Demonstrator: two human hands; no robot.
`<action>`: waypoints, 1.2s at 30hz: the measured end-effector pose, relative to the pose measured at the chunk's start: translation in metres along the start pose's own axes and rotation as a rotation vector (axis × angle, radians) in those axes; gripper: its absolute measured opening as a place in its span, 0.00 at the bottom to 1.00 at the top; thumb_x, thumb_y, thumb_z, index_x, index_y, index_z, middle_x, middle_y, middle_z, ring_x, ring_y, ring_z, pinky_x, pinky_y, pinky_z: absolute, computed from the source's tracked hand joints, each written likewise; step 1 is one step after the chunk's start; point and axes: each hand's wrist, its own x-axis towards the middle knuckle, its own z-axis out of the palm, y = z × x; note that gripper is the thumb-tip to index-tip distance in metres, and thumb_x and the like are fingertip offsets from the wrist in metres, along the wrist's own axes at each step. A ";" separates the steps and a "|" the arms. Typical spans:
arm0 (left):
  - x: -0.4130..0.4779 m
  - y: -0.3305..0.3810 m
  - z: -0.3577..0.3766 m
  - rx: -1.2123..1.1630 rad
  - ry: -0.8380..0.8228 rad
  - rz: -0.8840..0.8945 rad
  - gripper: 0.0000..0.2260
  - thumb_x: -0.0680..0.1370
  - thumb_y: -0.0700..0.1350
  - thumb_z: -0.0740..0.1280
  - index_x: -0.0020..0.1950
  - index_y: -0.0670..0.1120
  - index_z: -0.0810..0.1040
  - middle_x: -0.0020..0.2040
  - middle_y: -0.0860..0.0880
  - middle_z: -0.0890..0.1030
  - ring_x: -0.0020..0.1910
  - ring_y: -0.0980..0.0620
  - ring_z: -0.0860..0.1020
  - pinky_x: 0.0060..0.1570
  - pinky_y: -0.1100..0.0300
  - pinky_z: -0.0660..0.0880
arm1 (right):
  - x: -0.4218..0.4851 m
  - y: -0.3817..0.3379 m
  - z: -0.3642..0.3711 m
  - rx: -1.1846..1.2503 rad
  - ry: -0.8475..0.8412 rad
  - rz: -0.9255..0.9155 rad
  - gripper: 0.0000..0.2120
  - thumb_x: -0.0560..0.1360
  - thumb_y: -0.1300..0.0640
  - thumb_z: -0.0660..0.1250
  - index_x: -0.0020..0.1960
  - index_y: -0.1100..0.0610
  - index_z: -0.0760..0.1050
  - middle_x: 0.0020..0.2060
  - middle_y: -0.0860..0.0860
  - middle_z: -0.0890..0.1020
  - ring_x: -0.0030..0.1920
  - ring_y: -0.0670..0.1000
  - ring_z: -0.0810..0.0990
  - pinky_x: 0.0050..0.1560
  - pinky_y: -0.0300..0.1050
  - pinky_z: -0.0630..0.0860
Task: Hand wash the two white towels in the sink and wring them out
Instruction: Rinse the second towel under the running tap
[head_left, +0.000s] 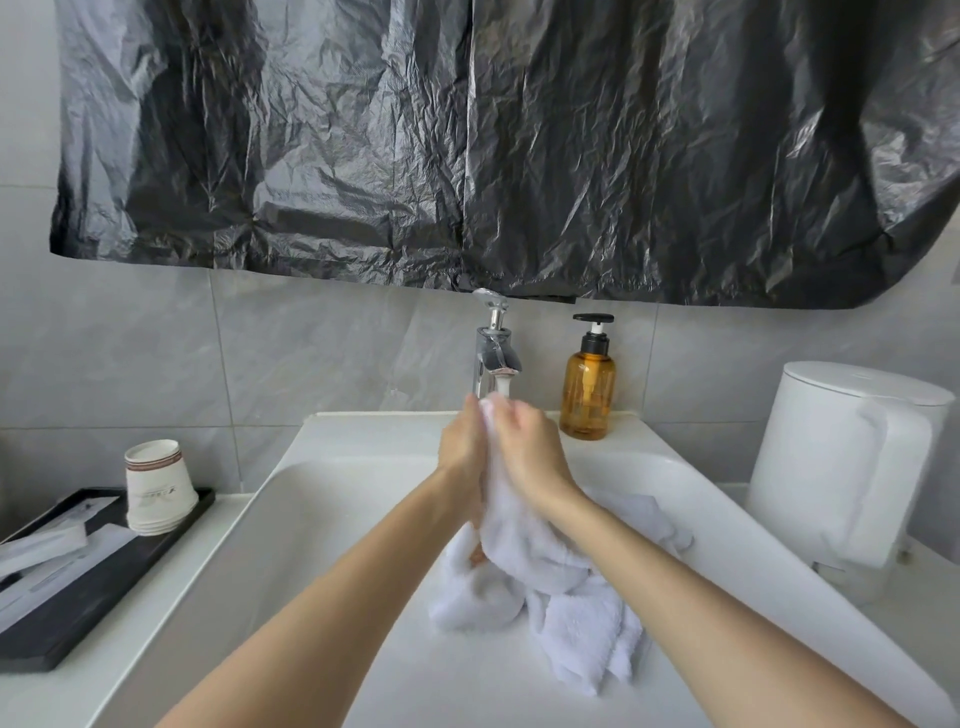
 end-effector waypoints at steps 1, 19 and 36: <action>-0.002 -0.004 0.001 -0.010 -0.040 -0.045 0.18 0.83 0.54 0.58 0.43 0.43 0.77 0.39 0.44 0.81 0.37 0.47 0.79 0.37 0.57 0.75 | 0.005 0.000 0.000 -0.002 0.040 0.071 0.18 0.82 0.50 0.54 0.37 0.57 0.71 0.39 0.58 0.79 0.43 0.56 0.77 0.44 0.48 0.69; -0.001 -0.009 0.005 -0.073 -0.097 -0.052 0.20 0.82 0.55 0.58 0.51 0.40 0.80 0.47 0.40 0.82 0.42 0.45 0.80 0.40 0.57 0.76 | 0.002 0.006 -0.001 -0.101 0.139 0.006 0.20 0.82 0.47 0.51 0.43 0.58 0.74 0.45 0.62 0.81 0.48 0.60 0.79 0.47 0.52 0.71; 0.019 0.009 -0.034 0.268 -0.014 0.379 0.16 0.83 0.55 0.57 0.43 0.46 0.73 0.40 0.49 0.73 0.39 0.52 0.72 0.41 0.57 0.69 | 0.018 0.006 -0.046 0.095 -0.080 -0.117 0.15 0.81 0.52 0.61 0.41 0.61 0.75 0.33 0.49 0.72 0.36 0.45 0.69 0.40 0.45 0.63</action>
